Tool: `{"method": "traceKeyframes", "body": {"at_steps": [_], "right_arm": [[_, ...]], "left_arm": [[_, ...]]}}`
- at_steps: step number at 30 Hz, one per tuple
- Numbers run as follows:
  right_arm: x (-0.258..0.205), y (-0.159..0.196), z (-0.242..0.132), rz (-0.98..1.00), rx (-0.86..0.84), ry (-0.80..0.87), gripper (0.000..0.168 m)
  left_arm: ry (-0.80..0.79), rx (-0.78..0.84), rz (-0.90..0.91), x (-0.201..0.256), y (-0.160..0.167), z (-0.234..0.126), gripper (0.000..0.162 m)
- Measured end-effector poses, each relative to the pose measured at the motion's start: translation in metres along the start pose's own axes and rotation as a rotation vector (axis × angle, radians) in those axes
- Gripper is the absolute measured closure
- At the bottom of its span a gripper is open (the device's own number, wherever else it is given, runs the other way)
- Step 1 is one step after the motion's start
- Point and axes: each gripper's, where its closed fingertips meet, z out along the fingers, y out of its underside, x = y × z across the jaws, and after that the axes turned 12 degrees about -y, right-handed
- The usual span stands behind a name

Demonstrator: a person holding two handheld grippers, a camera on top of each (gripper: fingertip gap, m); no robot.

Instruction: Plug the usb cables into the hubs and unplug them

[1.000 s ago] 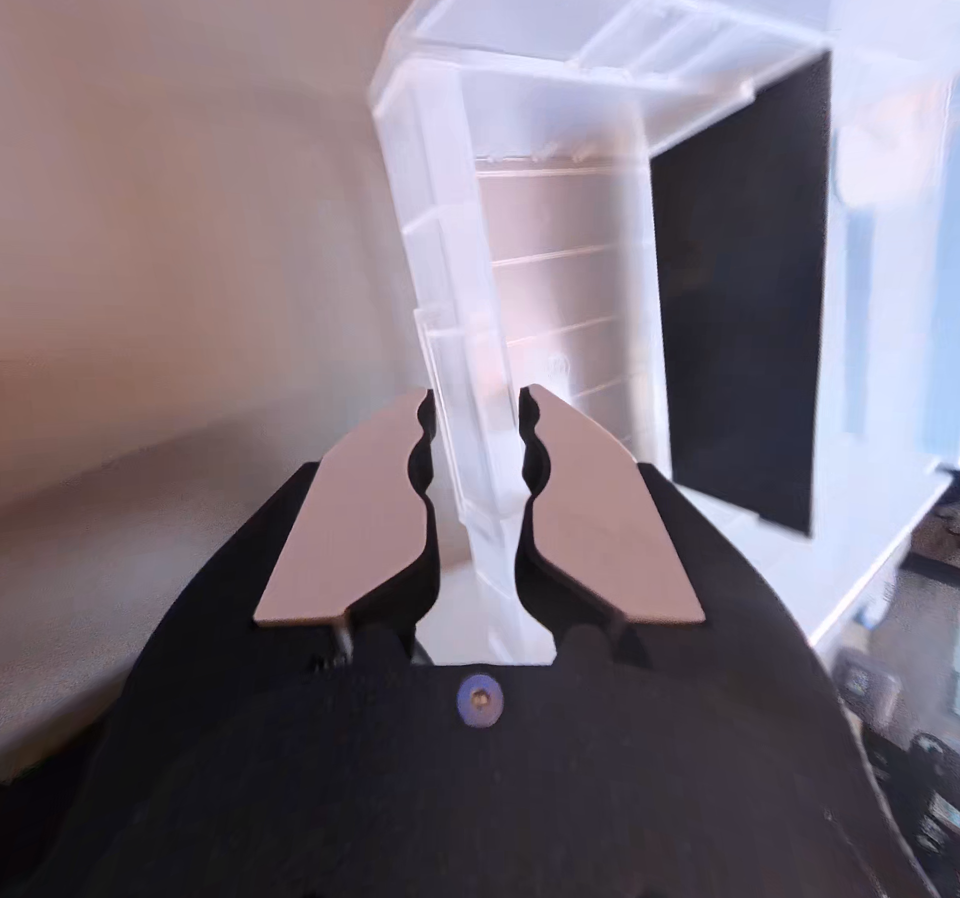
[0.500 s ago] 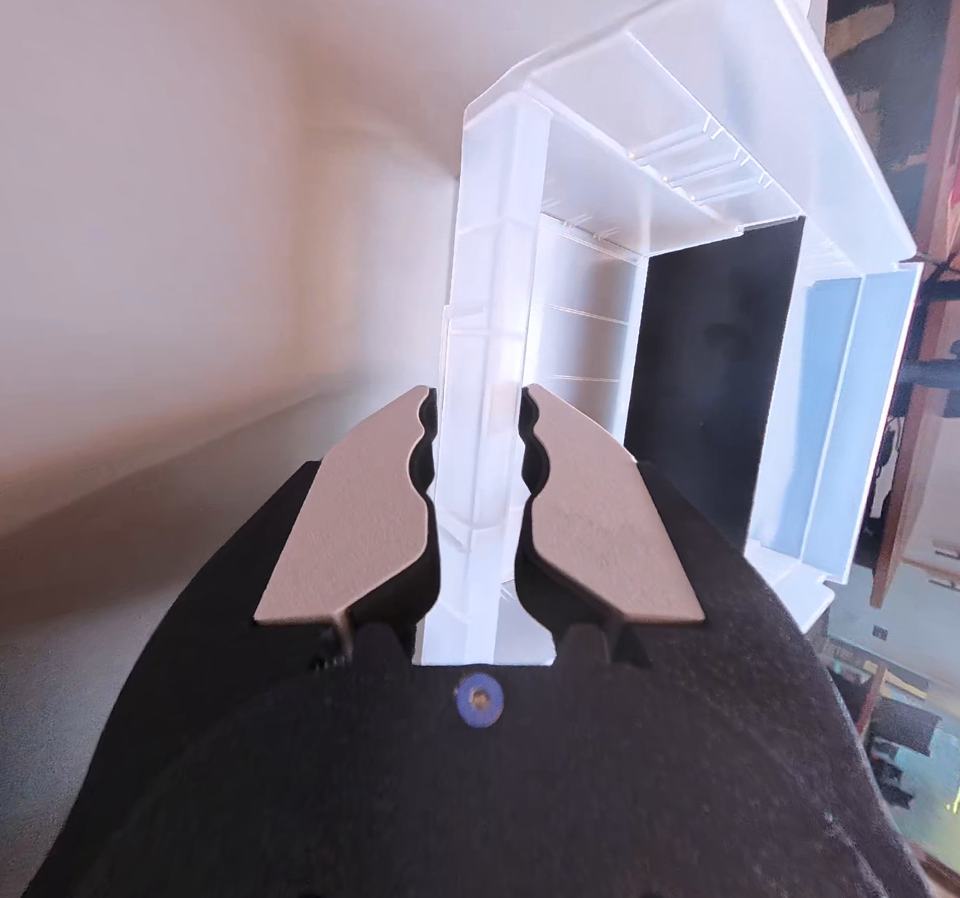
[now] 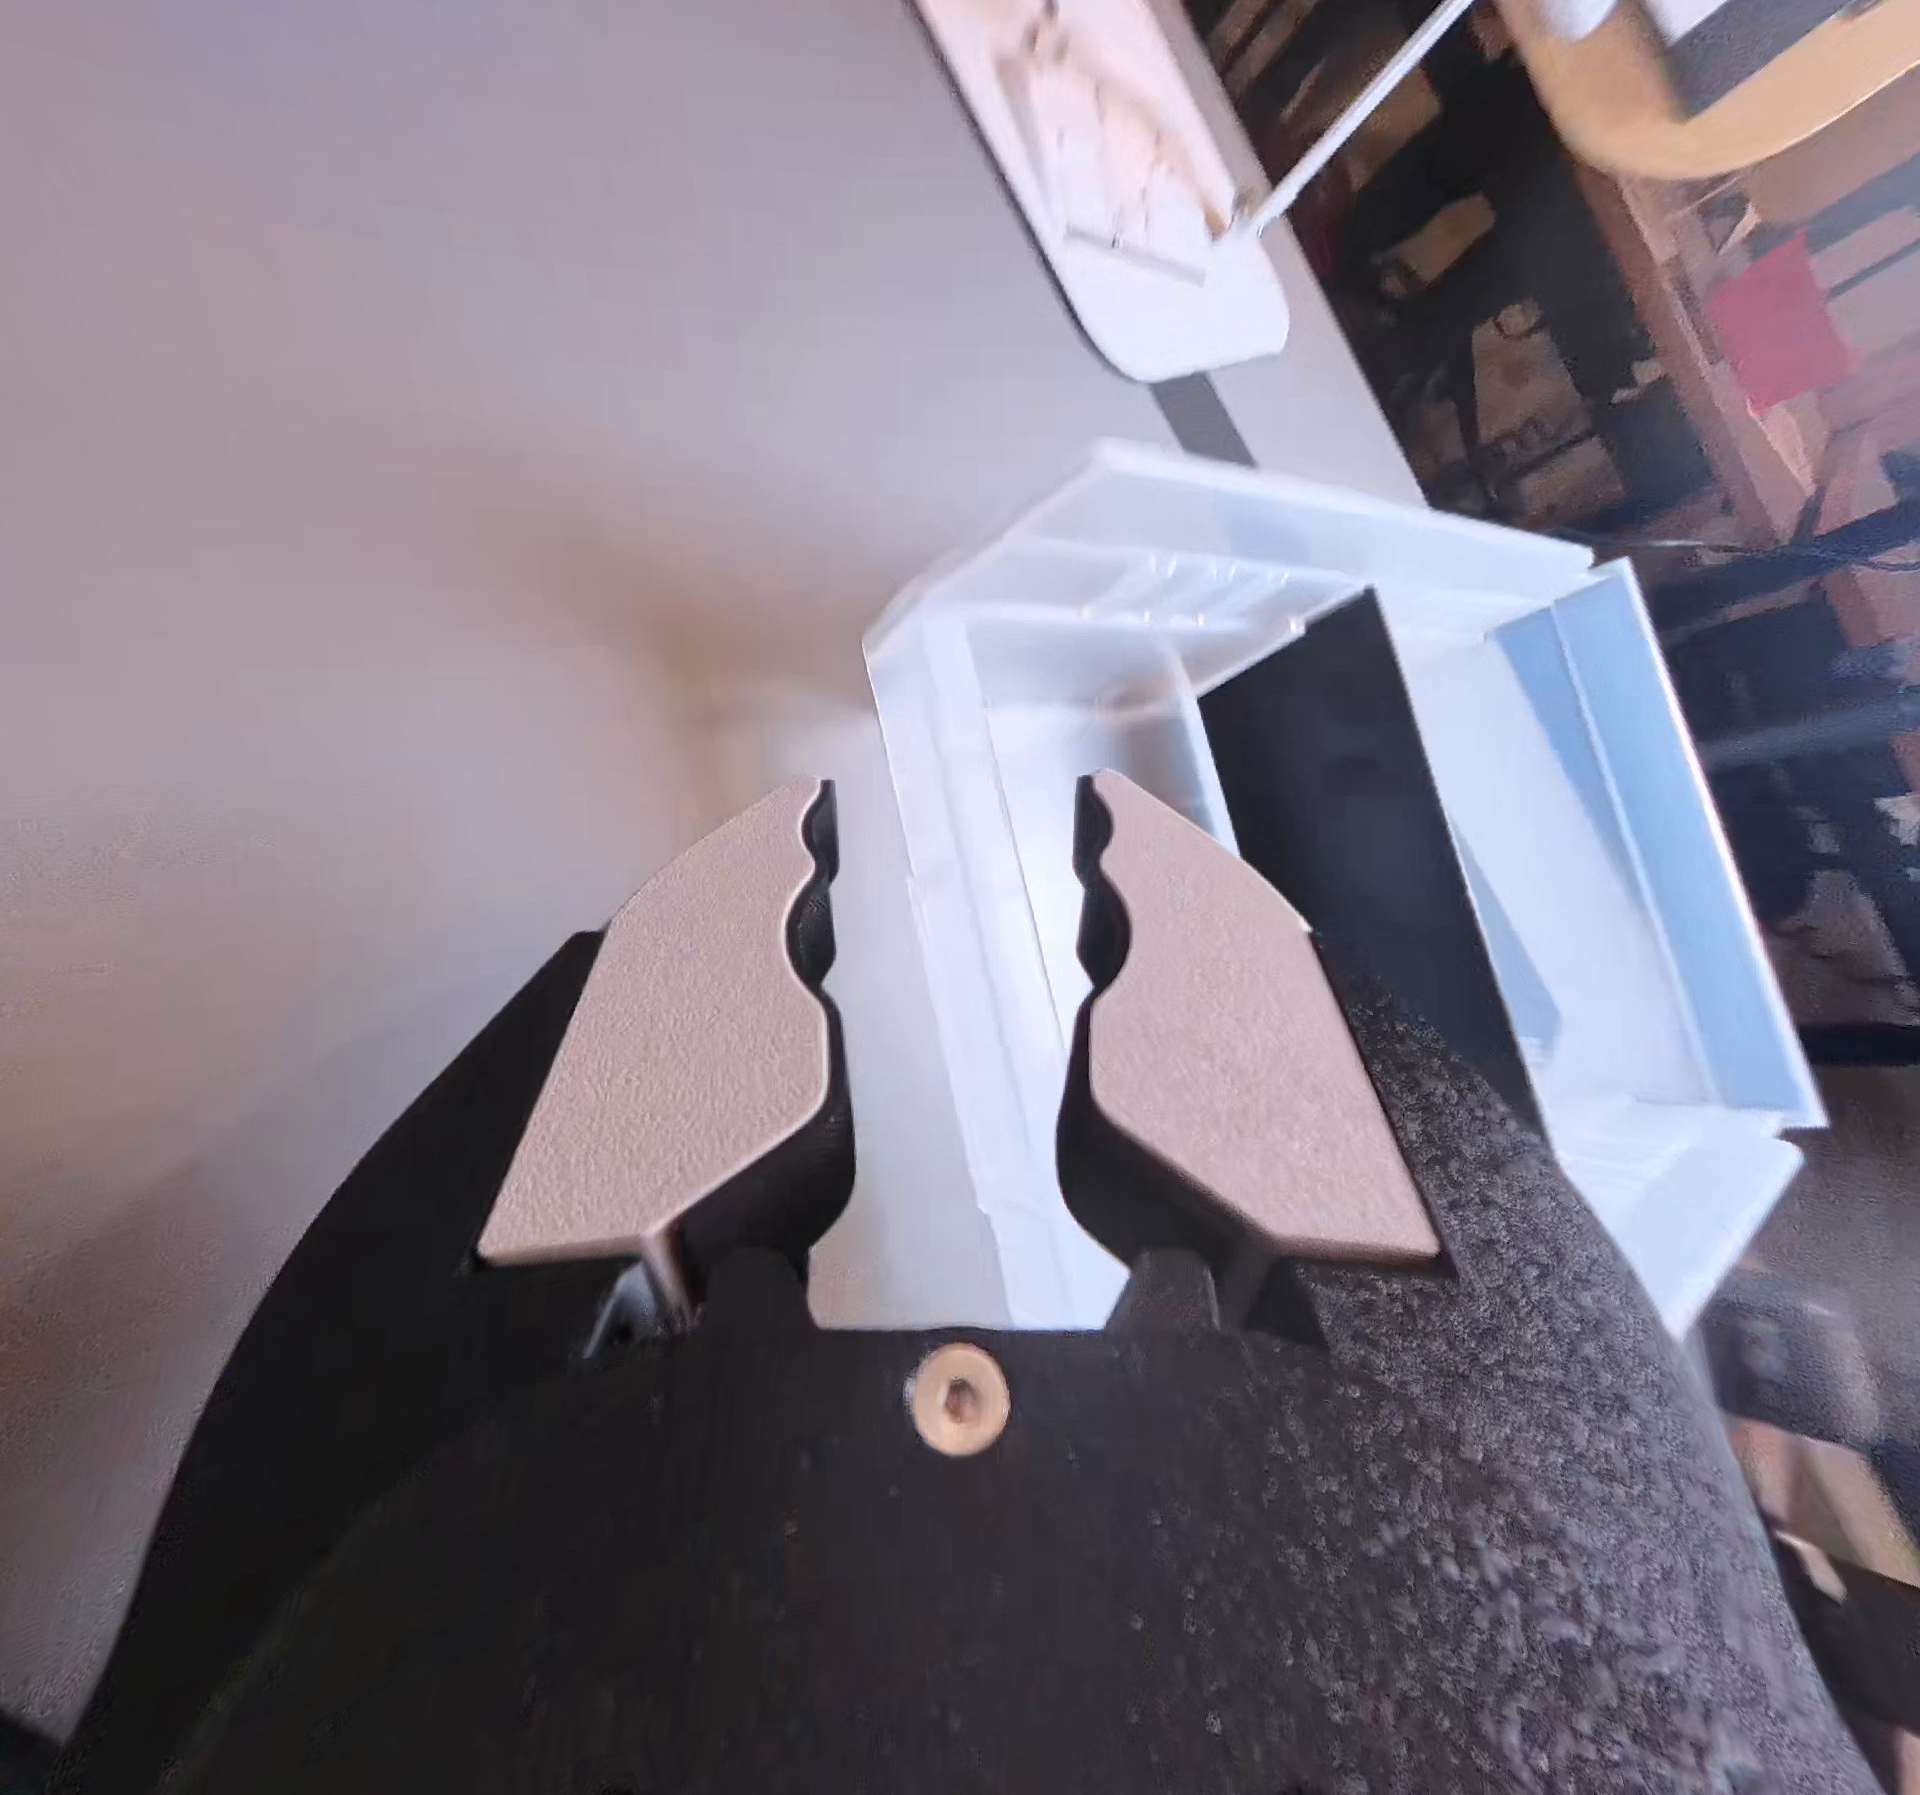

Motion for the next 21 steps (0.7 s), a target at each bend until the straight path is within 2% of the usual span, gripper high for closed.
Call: {"method": "traceKeyframes", "body": {"at_steps": [2, 5, 10, 14, 16, 18, 21], "right_arm": [[-0.006, -0.023, -0.006, 0.096, 0.134, -0.017, 0.123], [-0.013, -0.043, -0.01, 0.175, 0.245, -0.021, 0.123], [-0.016, -0.058, -0.01, 0.262, 0.403, -0.001, 0.123], [-0.007, -0.056, -0.013, 0.343, 0.513, 0.046, 0.123], [-0.002, -0.056, -0.019, 0.372, 0.561, 0.074, 0.123], [0.002, -0.056, -0.025, 0.399, 0.605, 0.093, 0.124], [0.005, -0.058, -0.029, 0.421, 0.661, 0.097, 0.124]], "left_arm": [[-0.018, 0.002, -0.02, -0.001, 0.0, 0.001, 0.131], [-0.041, 0.026, -0.042, -0.005, -0.002, 0.003, 0.131], [-0.077, 0.032, -0.091, -0.013, 0.001, 0.007, 0.13], [-0.12, 0.057, -0.114, -0.019, 0.001, 0.01, 0.128], [-0.041, 0.153, -0.189, -0.013, -0.008, -0.005, 0.116], [0.01, 0.314, -0.294, -0.024, -0.026, -0.036, 0.12], [-0.012, 0.482, -0.414, -0.065, -0.042, -0.071, 0.126]]}}
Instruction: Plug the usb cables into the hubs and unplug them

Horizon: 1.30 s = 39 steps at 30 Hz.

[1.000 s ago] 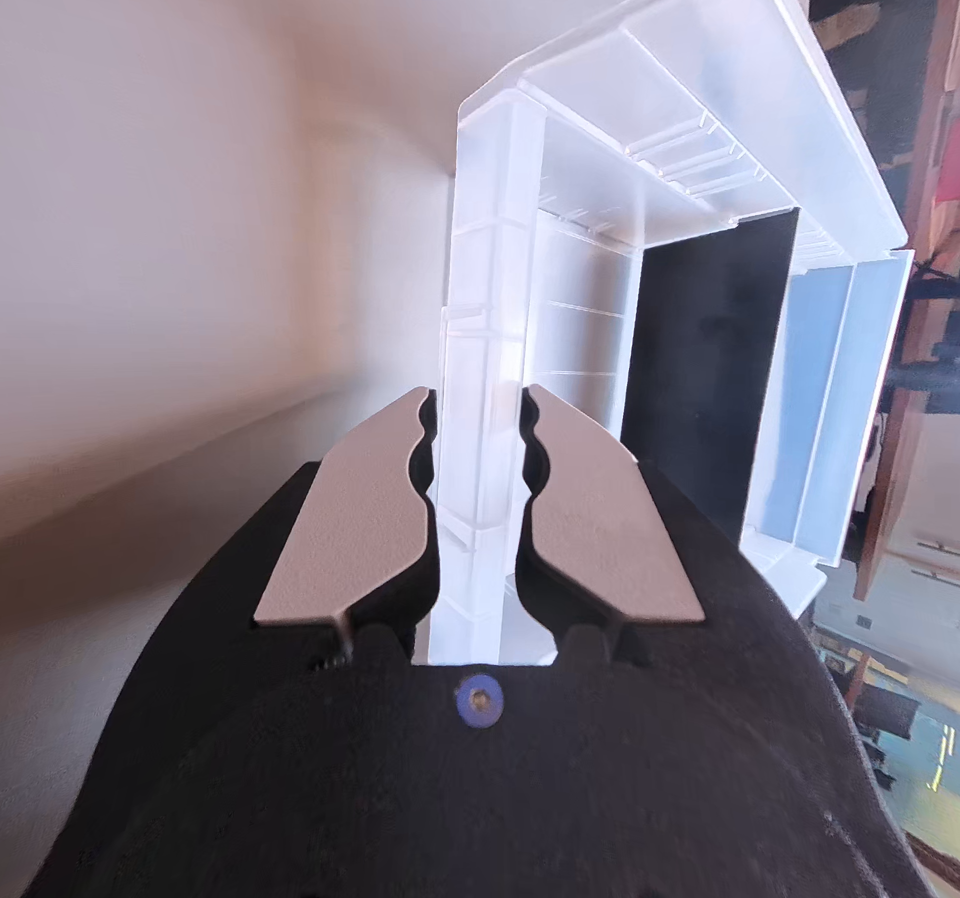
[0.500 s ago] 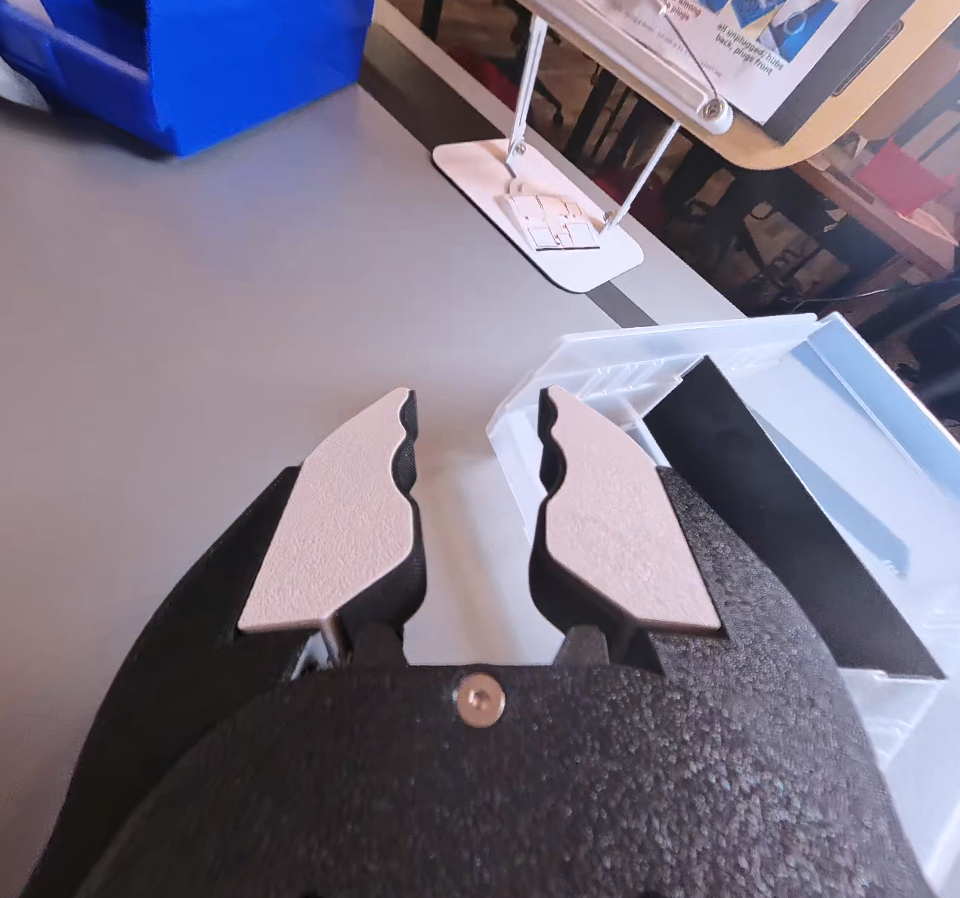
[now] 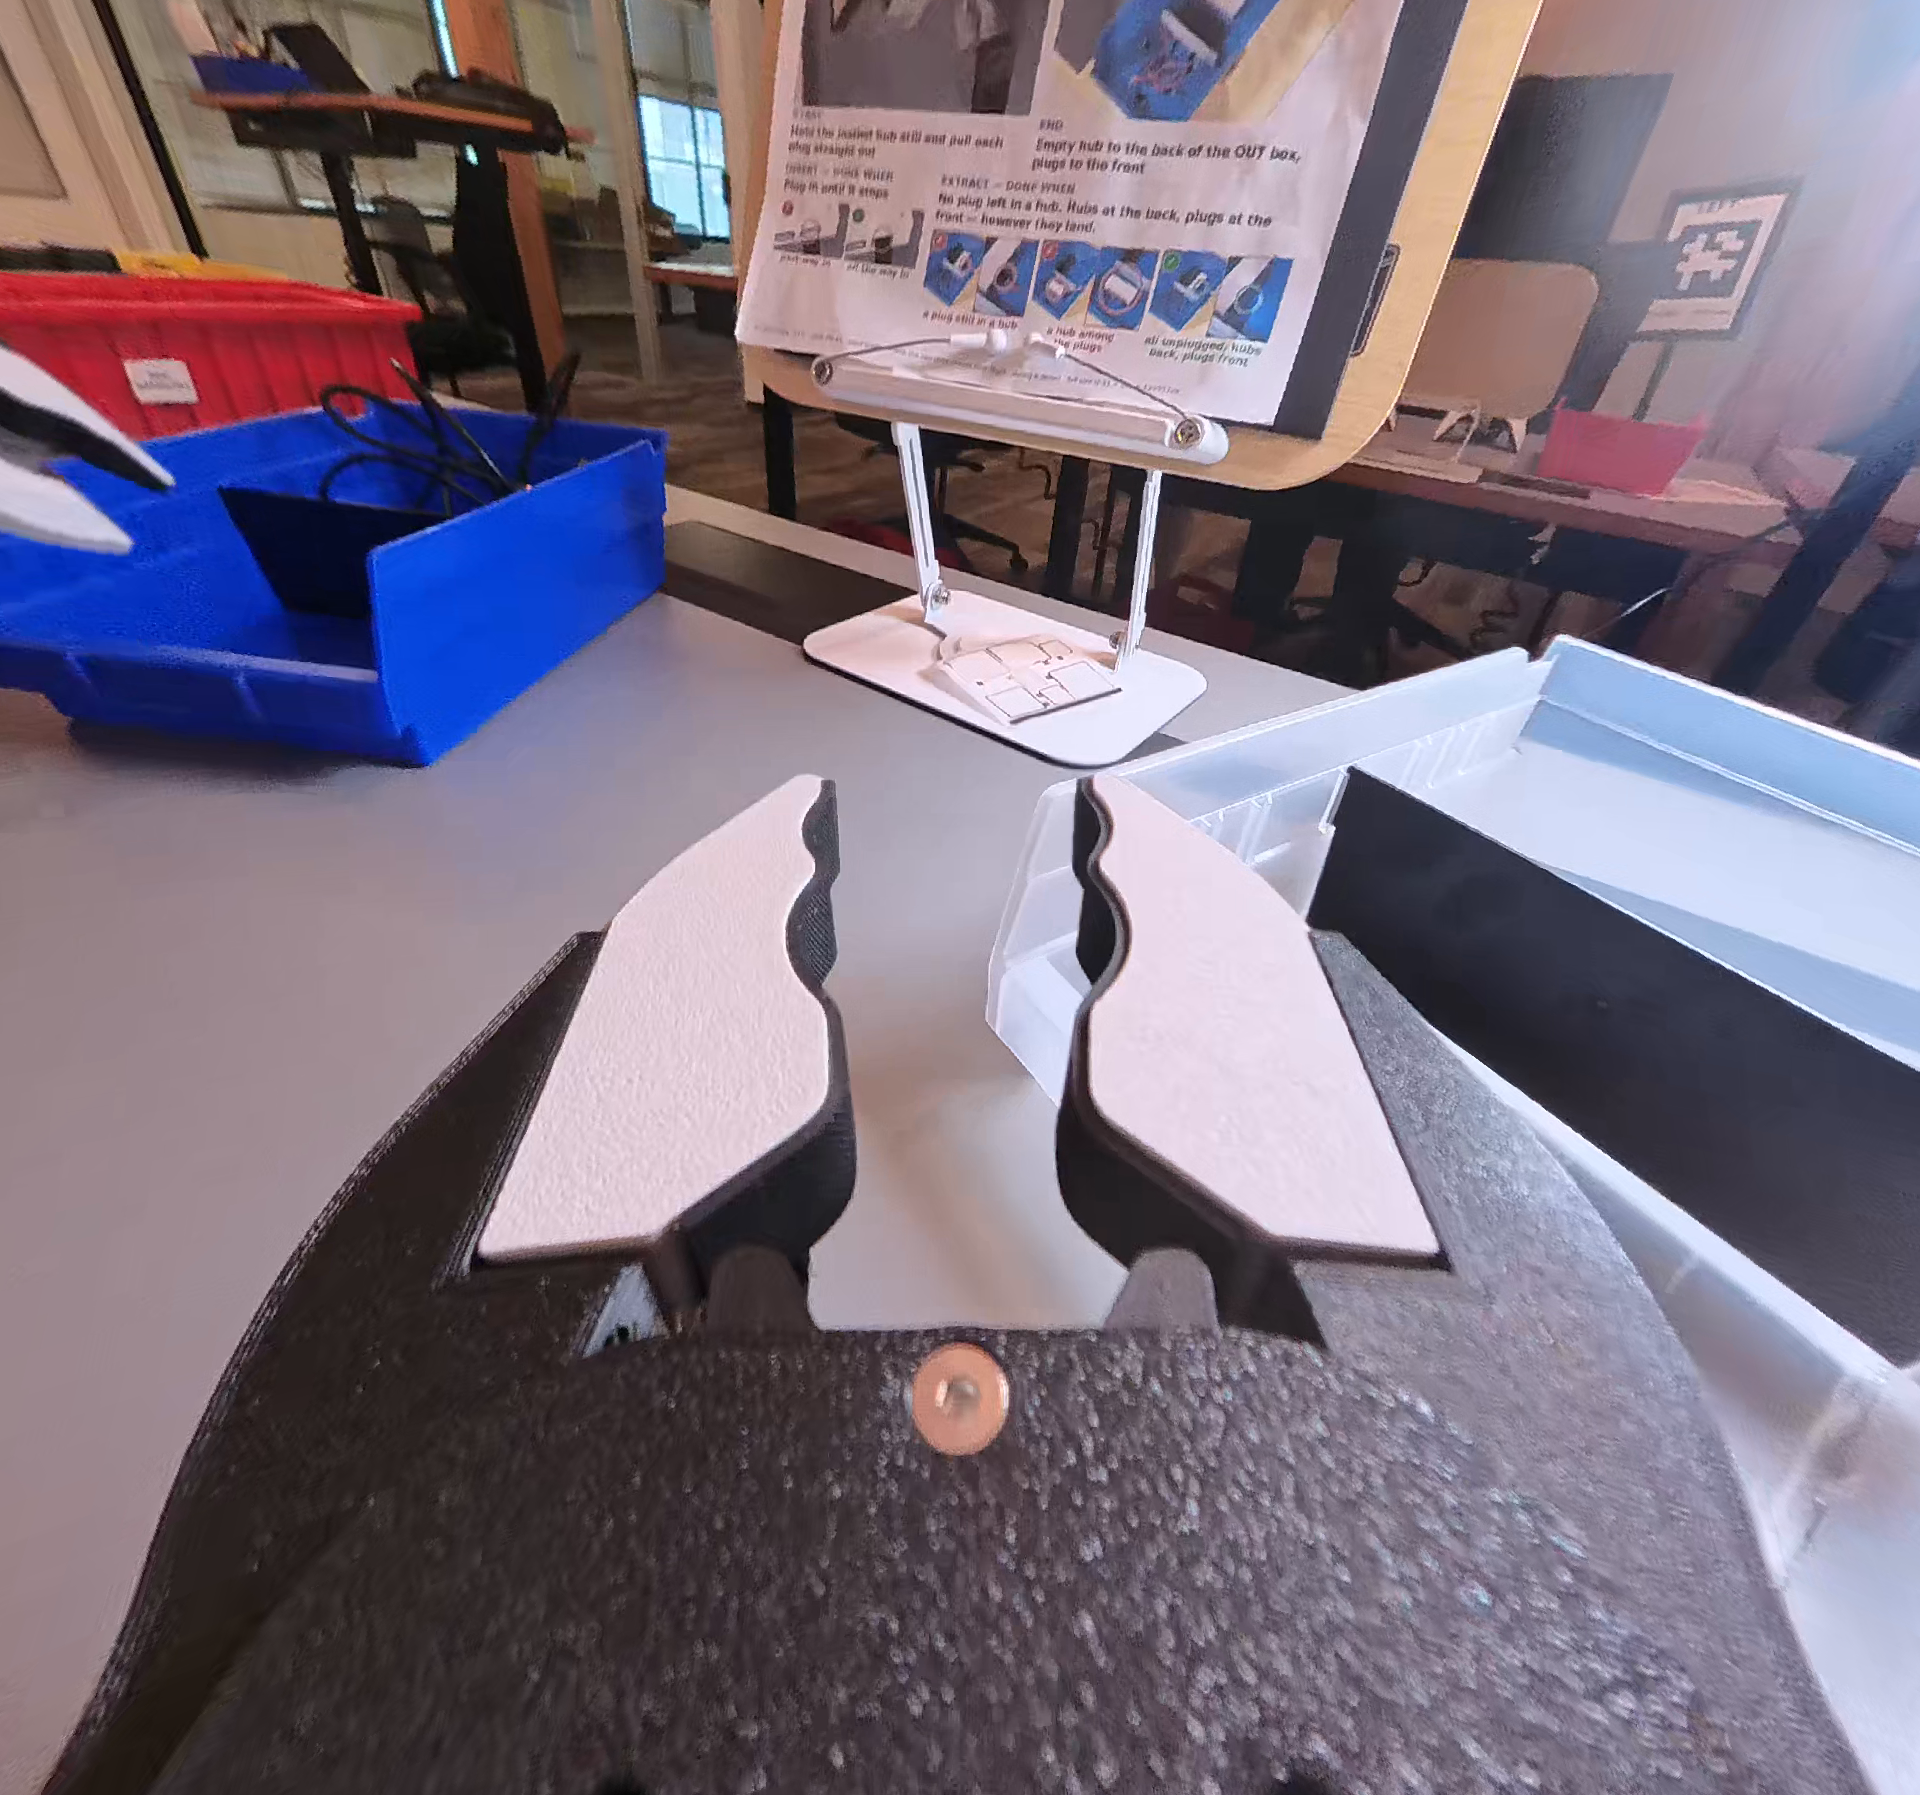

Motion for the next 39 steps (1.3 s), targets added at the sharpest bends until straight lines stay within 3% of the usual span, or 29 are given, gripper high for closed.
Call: {"method": "traceKeyframes", "body": {"at_steps": [6, 9, 11, 13, 16, 18, 20, 21, 26, 30, 33, 35, 39], "right_arm": [[-0.012, 0.002, 0.004, -0.072, 0.002, -0.026, 0.127], [-0.016, 0.003, 0.003, -0.111, -0.009, -0.03, 0.128], [-0.016, 0.004, 0.001, -0.116, -0.013, -0.03, 0.129], [-0.015, 0.005, 0.001, -0.103, -0.012, -0.034, 0.13], [-0.014, 0.007, 0.0, -0.086, -0.012, -0.044, 0.13], [-0.014, 0.008, 0.001, -0.079, -0.015, -0.052, 0.132], [-0.015, 0.01, 0.001, -0.08, -0.022, -0.059, 0.133], [-0.016, 0.01, 0.001, -0.084, -0.024, -0.062, 0.133], [-0.017, 0.004, -0.005, -0.102, -0.002, -0.071, 0.139], [-0.015, -0.003, -0.007, -0.085, 0.037, -0.064, 0.139], [-0.013, -0.005, -0.008, -0.078, 0.05, -0.053, 0.139], [-0.012, -0.005, -0.006, -0.068, 0.05, -0.053, 0.139], [-0.013, 0.002, -0.004, -0.068, 0.024, -0.057, 0.139]], "left_arm": [[-0.013, -0.007, -0.19, -0.072, -0.035, 0.037, 0.126], [-0.053, -0.097, -0.16, -0.091, -0.038, 0.059, 0.137], [0.022, -0.155, -0.21, -0.084, -0.039, 0.073, 0.143], [0.127, -0.206, -0.297, -0.07, -0.036, 0.087, 0.134], [0.133, -0.148, -0.394, -0.072, -0.044, 0.106, 0.128], [0.061, -0.087, -0.454, -0.085, -0.052, 0.116, 0.138], [0.01, -0.077, -0.43, -0.094, -0.051, 0.118, 0.162], [-0.024, -0.087, -0.41, -0.101, -0.049, 0.116, 0.162], [-0.09, -0.148, -0.34, -0.127, -0.029, 0.082, 0.162], [0.011, -0.282, -0.282, -0.123, 0.0, 0.046, 0.162], [-0.064, -0.07, -0.302, -0.144, -0.046, 0.026, 0.162], [-0.066, 0.028, -0.314, -0.149, -0.081, 0.028, 0.152], [-0.07, -0.169, -0.168, -0.147, -0.09, 0.089, 0.127]]}}
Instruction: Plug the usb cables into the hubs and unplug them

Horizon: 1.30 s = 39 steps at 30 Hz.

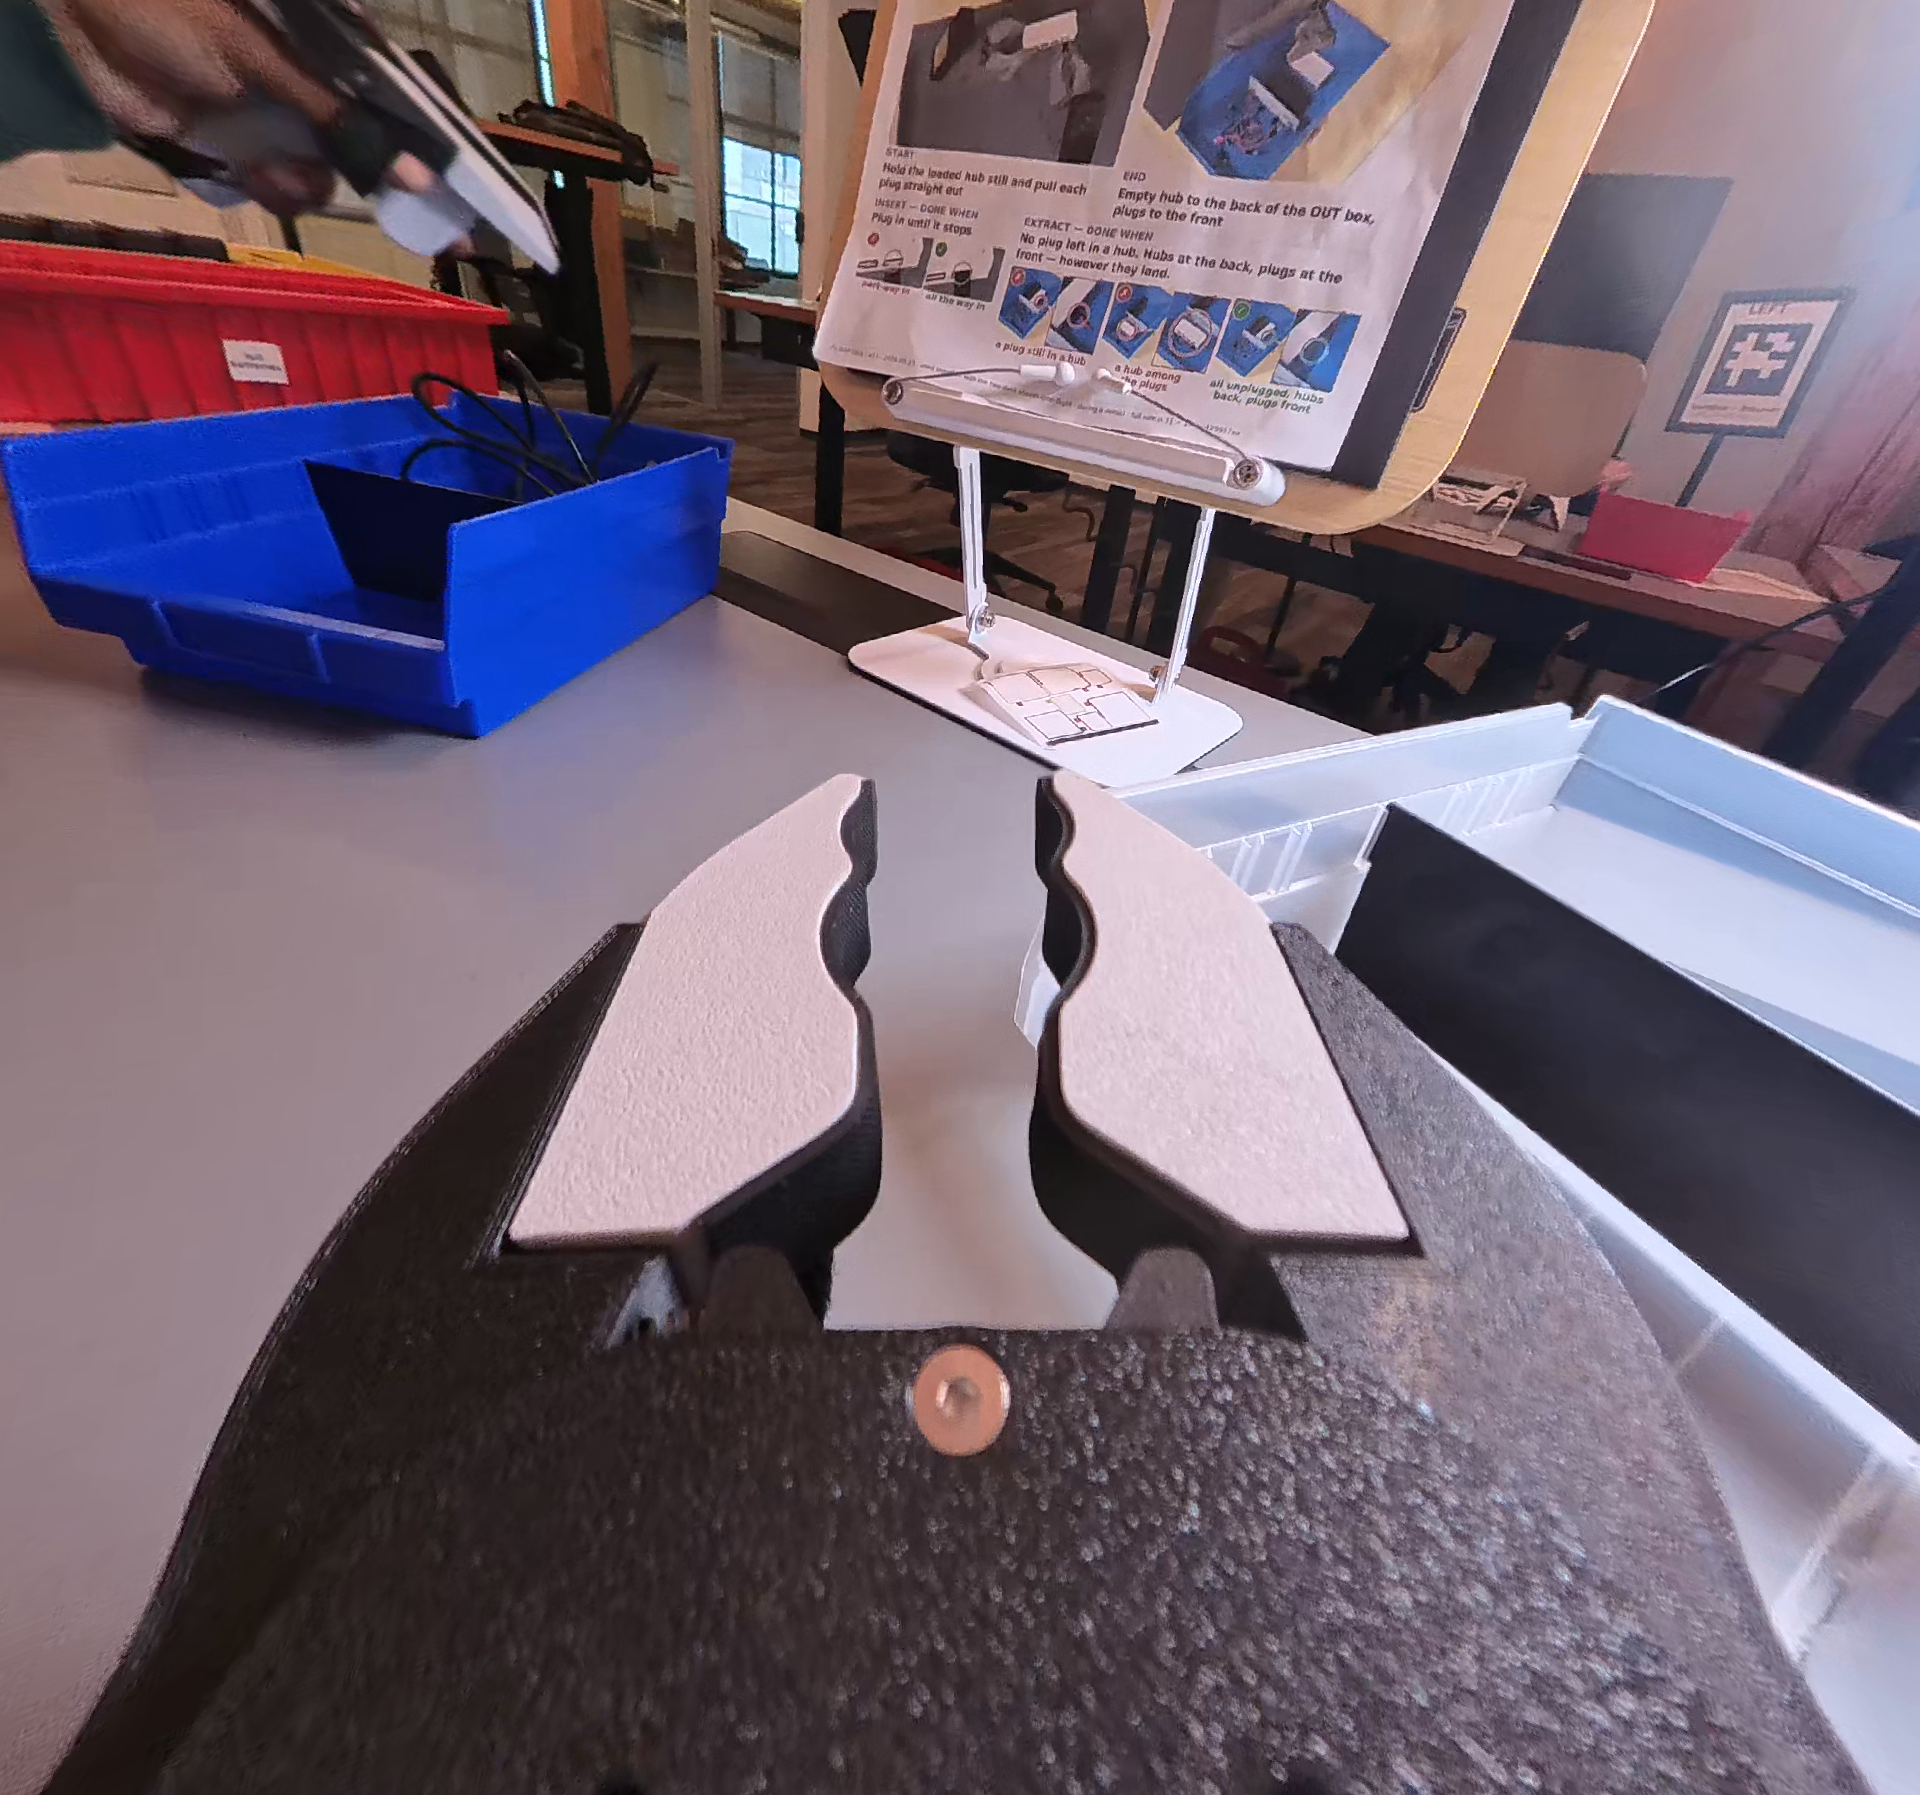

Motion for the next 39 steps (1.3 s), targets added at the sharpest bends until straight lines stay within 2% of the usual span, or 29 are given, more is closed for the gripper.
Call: {"method": "traceKeyframes", "body": {"at_steps": [4, 7, 12, 15, 18, 21, 29, 30, 32, 35, 39], "right_arm": [[0.001, 0.003, -0.003, -0.003, -0.012, 0.009, 0.139], [0.003, 0.005, -0.003, 0.018, -0.014, 0.007, 0.139], [0.002, 0.01, -0.001, 0.057, -0.019, -0.022, 0.139], [-0.001, 0.01, 0.0, 0.046, -0.026, -0.028, 0.139], [-0.002, 0.009, 0.0, 0.04, -0.023, -0.031, 0.139], [-0.005, 0.009, 0.003, 0.04, -0.024, -0.038, 0.139], [-0.017, 0.0, 0.007, -0.053, -0.032, -0.036, 0.139], [-0.019, -0.002, 0.008, -0.061, -0.032, -0.038, 0.139], [-0.023, -0.005, 0.012, -0.073, -0.032, -0.044, 0.139], [-0.033, -0.01, 0.016, -0.11, -0.039, -0.058, 0.139], [-0.046, -0.032, 0.021, -0.161, -0.012, -0.083, 0.139]], "left_arm": [[0.081, -0.323, 0.012, 0.016, 0.026, 0.068, 0.126], [0.103, -0.487, -0.007, 0.018, 0.05, 0.094, 0.129], [0.121, -0.524, -0.049, 0.021, 0.061, 0.115, 0.138], [0.159, -0.485, -0.043, 0.02, 0.055, 0.105, 0.144], [0.115, -0.376, -0.022, 0.004, 0.03, 0.078, 0.148], [0.07, -0.222, -0.006, -0.014, -0.004, 0.036, 0.15], [-0.046, 0.468, -0.104, -0.051, -0.111, -0.104, 0.151], [-0.061, 0.531, -0.096, -0.051, -0.118, -0.119, 0.151], [-0.072, 0.65, 0.039, -0.034, -0.124, -0.137, 0.151], [-0.23, 0.639, 0.298, -0.005, -0.109, -0.133, 0.15], [-0.1, 0.755, 0.281, 0.046, -0.112, -0.164, 0.15]]}}
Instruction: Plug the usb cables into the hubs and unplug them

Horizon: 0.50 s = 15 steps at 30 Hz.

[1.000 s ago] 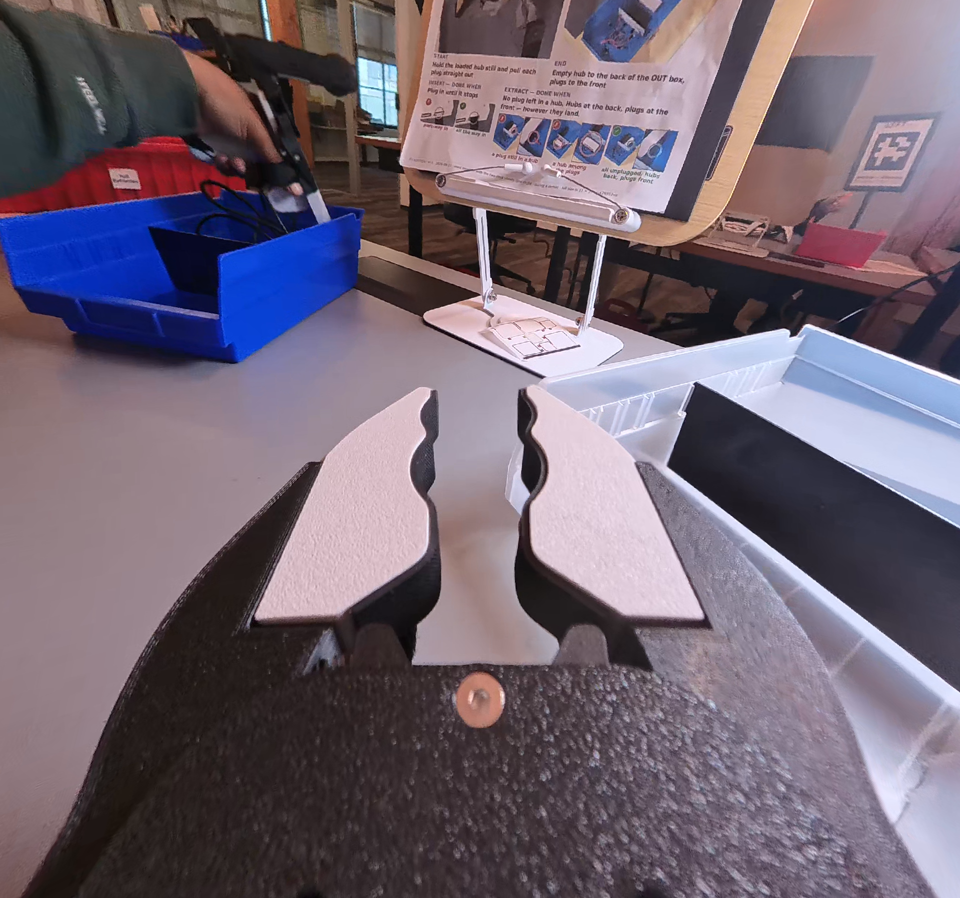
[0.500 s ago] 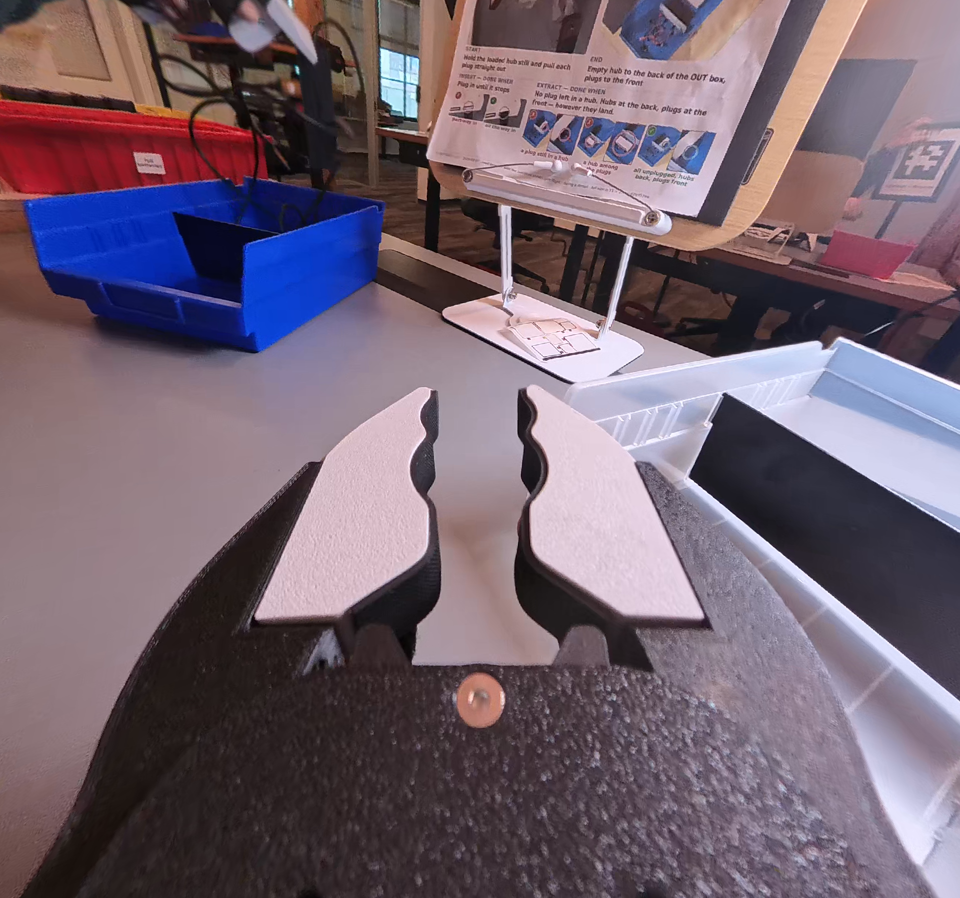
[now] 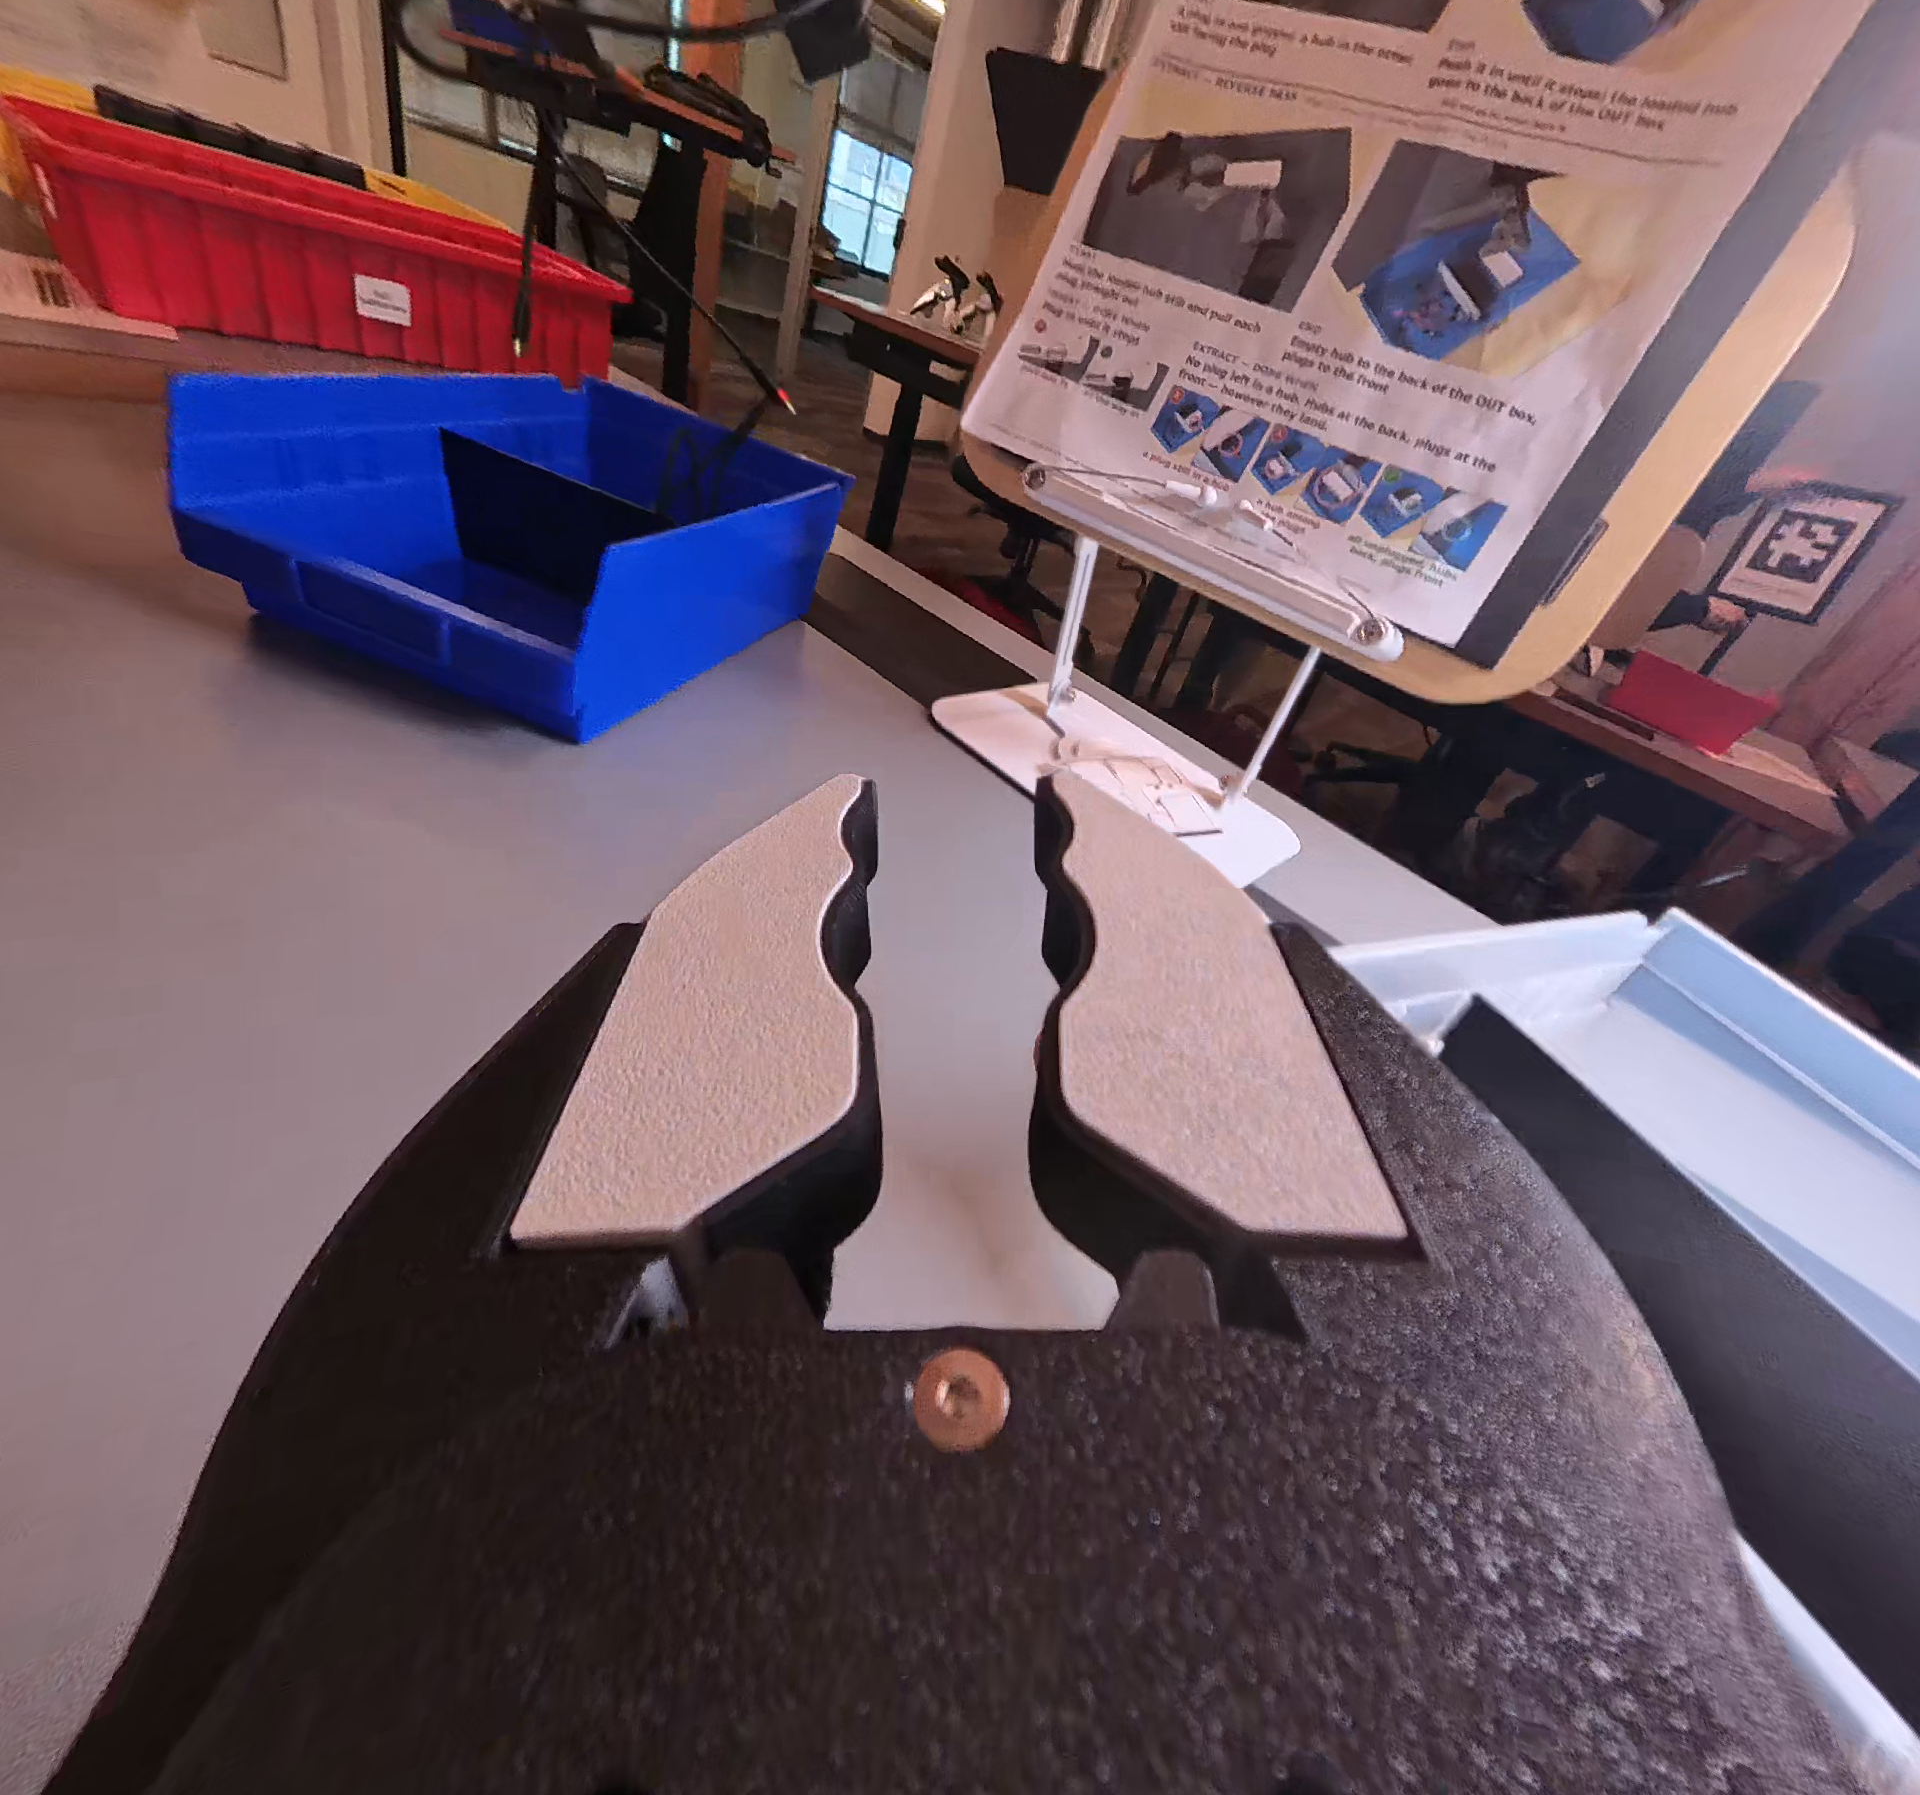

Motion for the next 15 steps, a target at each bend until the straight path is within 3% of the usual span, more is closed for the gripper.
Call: {"method": "traceKeyframes", "body": {"at_steps": [4, 9, 13, 15], "right_arm": [[-0.014, -0.053, 0.009, -0.053, 0.077, -0.057, 0.138], [-0.039, -0.114, 0.026, -0.204, 0.086, -0.129, 0.124], [-0.036, -0.118, 0.041, -0.354, -0.046, -0.095, 0.115], [-0.034, -0.102, 0.042, -0.403, -0.128, -0.114, 0.127]], "left_arm": [[0.143, 0.083, -0.002, 0.063, -0.036, -0.016, 0.15], [0.371, 0.095, 0.036, 0.162, -0.066, -0.033, 0.15], [0.574, 0.103, 0.103, 0.235, -0.085, -0.052, 0.15], [0.646, 0.094, 0.132, 0.259, -0.09, -0.061, 0.151]]}}
